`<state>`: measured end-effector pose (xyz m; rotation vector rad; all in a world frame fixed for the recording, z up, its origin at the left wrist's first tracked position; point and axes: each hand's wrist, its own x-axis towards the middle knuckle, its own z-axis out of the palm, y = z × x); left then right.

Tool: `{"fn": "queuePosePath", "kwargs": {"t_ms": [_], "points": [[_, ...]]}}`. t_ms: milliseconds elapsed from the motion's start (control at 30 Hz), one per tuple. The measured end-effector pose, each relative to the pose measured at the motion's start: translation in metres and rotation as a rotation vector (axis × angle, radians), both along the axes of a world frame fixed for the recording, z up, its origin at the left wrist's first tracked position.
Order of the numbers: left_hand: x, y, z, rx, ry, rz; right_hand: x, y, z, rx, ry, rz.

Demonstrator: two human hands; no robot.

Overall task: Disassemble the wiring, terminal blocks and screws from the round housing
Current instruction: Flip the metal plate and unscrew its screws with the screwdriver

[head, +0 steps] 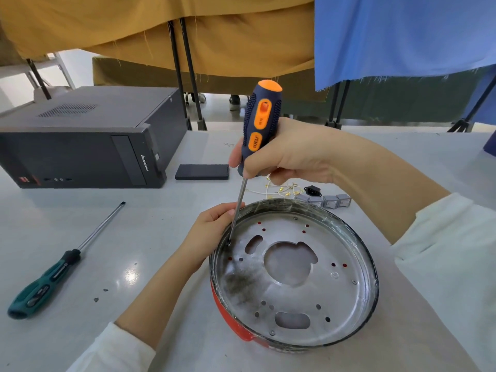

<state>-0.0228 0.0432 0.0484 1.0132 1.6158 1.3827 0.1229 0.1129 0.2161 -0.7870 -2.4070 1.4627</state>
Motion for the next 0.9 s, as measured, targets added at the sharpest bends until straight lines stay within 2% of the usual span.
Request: {"fn": "queuePosePath", "kwargs": {"t_ms": [100,300,533,700,900], "points": [[0.0,0.0,0.0,0.001,0.001,0.001,0.002,-0.003,0.001,0.018,-0.02,0.014],[0.0,0.0,0.001,-0.011,0.019,-0.006,-0.003,-0.006,-0.003,0.247,-0.055,-0.086],[0.001,0.0,0.002,-0.011,0.023,-0.005,0.003,-0.001,0.0,0.069,-0.002,0.001],[0.001,0.0,0.005,-0.01,0.04,-0.003,-0.002,-0.003,-0.003,0.283,-0.098,-0.084],[0.002,-0.002,0.007,-0.015,0.042,-0.012,0.007,0.004,-0.001,0.051,-0.002,-0.018]]}}
